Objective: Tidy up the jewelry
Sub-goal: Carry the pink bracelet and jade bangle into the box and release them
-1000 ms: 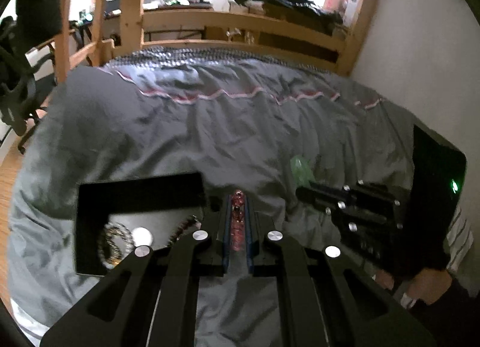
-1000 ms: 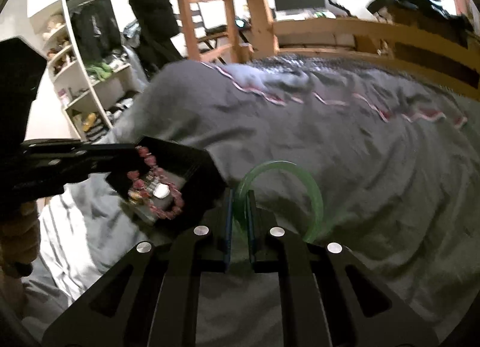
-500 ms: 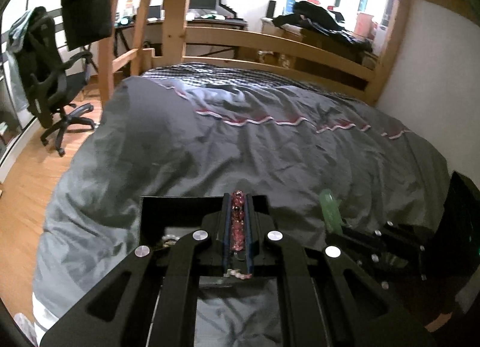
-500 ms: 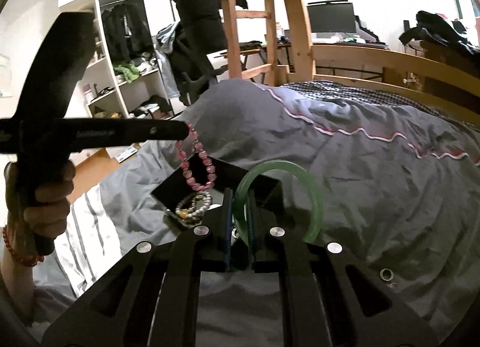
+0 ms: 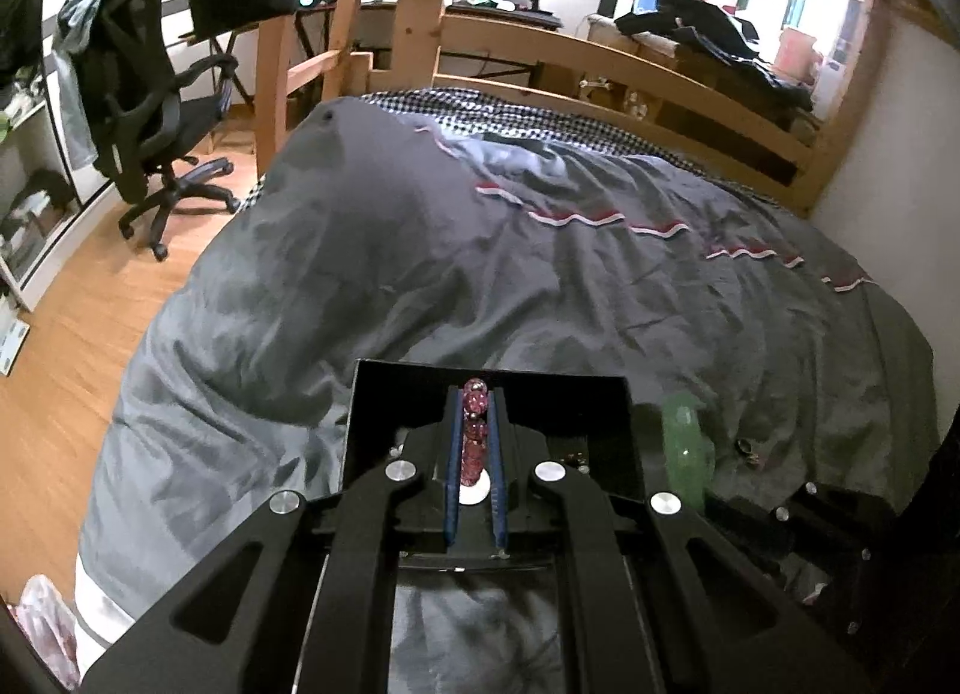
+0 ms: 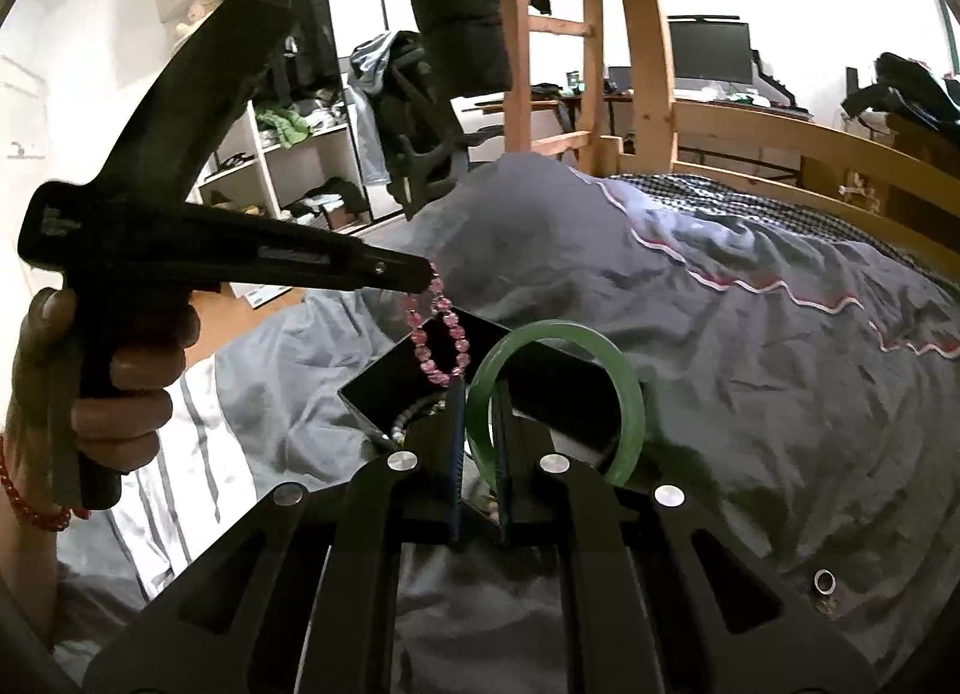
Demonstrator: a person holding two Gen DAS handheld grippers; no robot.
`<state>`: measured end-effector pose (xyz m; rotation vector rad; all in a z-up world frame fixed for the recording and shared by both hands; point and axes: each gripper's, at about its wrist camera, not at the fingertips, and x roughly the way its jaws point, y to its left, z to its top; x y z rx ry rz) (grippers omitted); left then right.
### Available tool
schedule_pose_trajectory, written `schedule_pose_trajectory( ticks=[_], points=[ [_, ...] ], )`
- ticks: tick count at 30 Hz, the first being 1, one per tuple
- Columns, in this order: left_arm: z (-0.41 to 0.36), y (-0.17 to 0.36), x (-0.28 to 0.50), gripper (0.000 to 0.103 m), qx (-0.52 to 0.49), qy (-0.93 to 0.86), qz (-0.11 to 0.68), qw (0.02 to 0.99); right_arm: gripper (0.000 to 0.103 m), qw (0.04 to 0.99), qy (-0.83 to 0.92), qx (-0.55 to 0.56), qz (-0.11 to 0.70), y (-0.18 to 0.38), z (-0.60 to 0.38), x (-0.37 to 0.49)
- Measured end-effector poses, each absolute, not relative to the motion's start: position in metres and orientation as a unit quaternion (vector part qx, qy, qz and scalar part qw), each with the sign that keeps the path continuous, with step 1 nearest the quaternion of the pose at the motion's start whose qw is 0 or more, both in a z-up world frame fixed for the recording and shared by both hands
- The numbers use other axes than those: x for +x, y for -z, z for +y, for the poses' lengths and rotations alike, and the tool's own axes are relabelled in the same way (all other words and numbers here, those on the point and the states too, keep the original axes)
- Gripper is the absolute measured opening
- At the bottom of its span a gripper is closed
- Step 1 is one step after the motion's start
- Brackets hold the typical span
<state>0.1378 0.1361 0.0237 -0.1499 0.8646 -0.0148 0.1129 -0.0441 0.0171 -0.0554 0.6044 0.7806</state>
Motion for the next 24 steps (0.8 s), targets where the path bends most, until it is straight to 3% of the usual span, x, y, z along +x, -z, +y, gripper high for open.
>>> schedule_pose_trajectory(
  ticks=[11, 19, 20, 21, 22, 23, 24],
  points=[
    [0.152, -0.005, 0.148, 0.008, -0.085, -0.027, 0.457, 0.885, 0.010, 0.869, -0.377, -0.057, 0.317, 0.004, -0.020, 0.113],
    [0.153, -0.006, 0.146, 0.008, -0.084, -0.026, 0.451, 0.888, 0.017, 0.873, -0.350, -0.071, 0.332, 0.013, -0.018, 0.118],
    [0.153, -0.008, 0.145, 0.010, -0.085, -0.026, 0.448, 0.890, 0.024, 0.873, -0.350, -0.067, 0.332, 0.012, -0.018, 0.118],
    [0.153, -0.009, 0.144, 0.013, -0.087, -0.025, 0.445, 0.891, 0.046, 0.875, -0.349, -0.063, 0.329, 0.011, -0.020, 0.118],
    [0.153, -0.011, 0.144, 0.031, -0.088, -0.025, 0.442, 0.892, 0.062, 0.878, -0.348, -0.060, 0.322, 0.009, -0.021, 0.116],
    [0.153, -0.014, 0.142, 0.056, -0.086, -0.031, 0.435, 0.896, 0.089, 0.888, -0.340, -0.054, 0.306, 0.006, -0.025, 0.114],
    [0.152, -0.017, 0.140, 0.066, -0.079, -0.038, 0.425, 0.901, 0.097, 0.898, -0.328, -0.049, 0.288, 0.002, -0.029, 0.111]
  ],
)
